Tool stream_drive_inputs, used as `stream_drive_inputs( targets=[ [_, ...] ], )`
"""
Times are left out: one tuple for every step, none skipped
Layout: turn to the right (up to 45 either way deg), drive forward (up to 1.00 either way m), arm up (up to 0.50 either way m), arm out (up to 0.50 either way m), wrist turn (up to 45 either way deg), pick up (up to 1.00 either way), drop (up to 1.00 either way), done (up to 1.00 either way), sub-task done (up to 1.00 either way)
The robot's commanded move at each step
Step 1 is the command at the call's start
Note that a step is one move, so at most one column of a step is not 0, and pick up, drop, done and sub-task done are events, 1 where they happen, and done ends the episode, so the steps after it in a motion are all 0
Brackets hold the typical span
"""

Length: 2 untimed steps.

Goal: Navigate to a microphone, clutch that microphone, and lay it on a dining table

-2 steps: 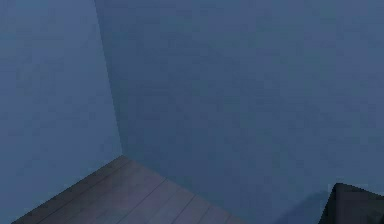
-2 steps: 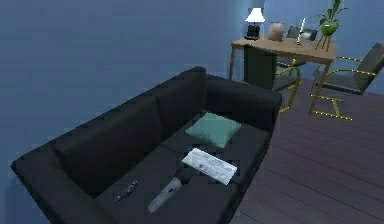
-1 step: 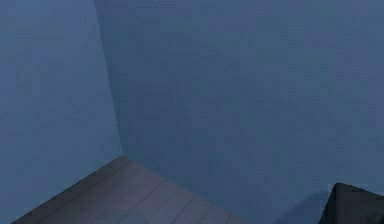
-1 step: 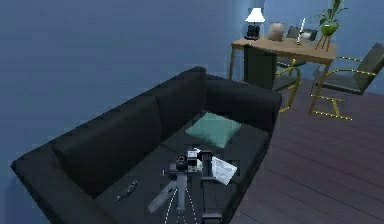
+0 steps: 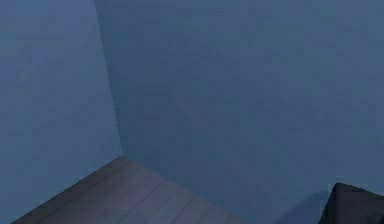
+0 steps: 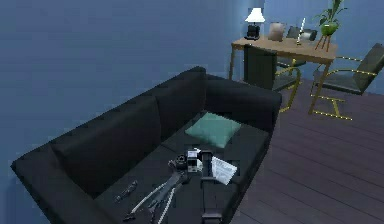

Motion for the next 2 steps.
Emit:
stream_drive_inputs(
  targets=[
    [0.0,0.0,0.0,0.0,45.0,0.0,0.0,0.0,0.0],
    [0.0,0.0,0.0,0.0,30.0,0.0,0.0,0.0,0.0]
  ],
)
